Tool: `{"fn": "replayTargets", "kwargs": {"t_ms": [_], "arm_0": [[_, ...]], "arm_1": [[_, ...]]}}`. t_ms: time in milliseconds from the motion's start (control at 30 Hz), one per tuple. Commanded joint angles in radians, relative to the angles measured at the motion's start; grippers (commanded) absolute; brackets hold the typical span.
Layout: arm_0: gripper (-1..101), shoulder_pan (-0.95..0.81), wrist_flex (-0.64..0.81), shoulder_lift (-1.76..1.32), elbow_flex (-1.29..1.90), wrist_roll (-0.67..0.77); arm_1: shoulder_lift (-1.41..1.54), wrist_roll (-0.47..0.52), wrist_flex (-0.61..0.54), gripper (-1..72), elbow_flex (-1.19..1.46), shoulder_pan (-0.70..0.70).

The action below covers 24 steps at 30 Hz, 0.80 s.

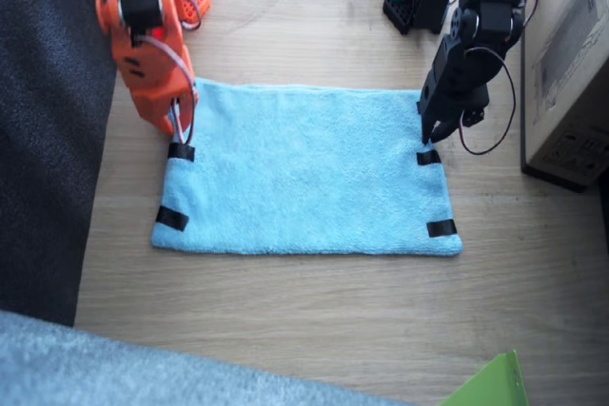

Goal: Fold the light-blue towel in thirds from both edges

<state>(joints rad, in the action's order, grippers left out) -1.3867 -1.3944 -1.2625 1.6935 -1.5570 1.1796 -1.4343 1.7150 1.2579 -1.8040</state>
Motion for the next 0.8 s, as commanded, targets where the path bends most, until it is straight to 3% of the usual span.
{"fn": "replayTargets", "kwargs": {"t_ms": [0,300,767], "arm_0": [[0,-0.018,-0.011,-0.037,0.009,-0.011],[0,-0.017,-0.011,-0.037,0.009,-0.014],[0,-0.018,-0.011,-0.035,0.006,-0.008]], "arm_1": [[0.025,0.000,0.087,0.1,-0.107,-0.043],[-0.054,0.005,0.227,0.1,-0.345,-0.161],[-0.192,0.018,0.230,0.0,-0.577,-0.331]]}}
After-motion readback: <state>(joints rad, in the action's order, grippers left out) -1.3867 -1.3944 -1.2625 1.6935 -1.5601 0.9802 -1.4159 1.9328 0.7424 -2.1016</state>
